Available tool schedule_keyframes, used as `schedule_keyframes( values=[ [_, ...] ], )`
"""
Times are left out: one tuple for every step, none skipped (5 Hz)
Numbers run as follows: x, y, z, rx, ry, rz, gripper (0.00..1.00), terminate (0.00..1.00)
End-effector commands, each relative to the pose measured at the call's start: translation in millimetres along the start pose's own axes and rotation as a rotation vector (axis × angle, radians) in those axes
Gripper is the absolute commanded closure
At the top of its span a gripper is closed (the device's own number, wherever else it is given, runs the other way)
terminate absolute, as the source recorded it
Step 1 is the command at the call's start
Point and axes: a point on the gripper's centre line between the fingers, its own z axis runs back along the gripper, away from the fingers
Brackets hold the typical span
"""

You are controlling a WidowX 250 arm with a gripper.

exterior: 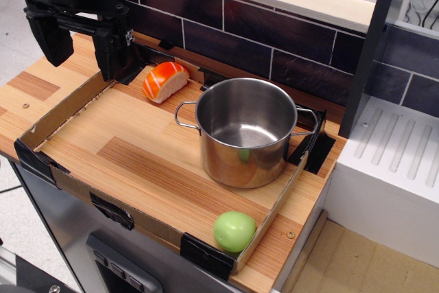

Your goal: Topple metal pot

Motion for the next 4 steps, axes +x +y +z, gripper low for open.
schedule_keyframes(
  values=[
    [0.0,0.0,0.0,0.000,0.000,0.000,0.00,0.00],
    [24.4,-0.7,-7.8,-0.064,-0.083,-0.038,0.00,0.00],
    [38.4,-8.4,-7.7,-0.114,-0.137,-0.157,0.00,0.00],
    [48.4,-22.2,-7.2,-0.208,-0.125,-0.248,0.00,0.00]
  ],
)
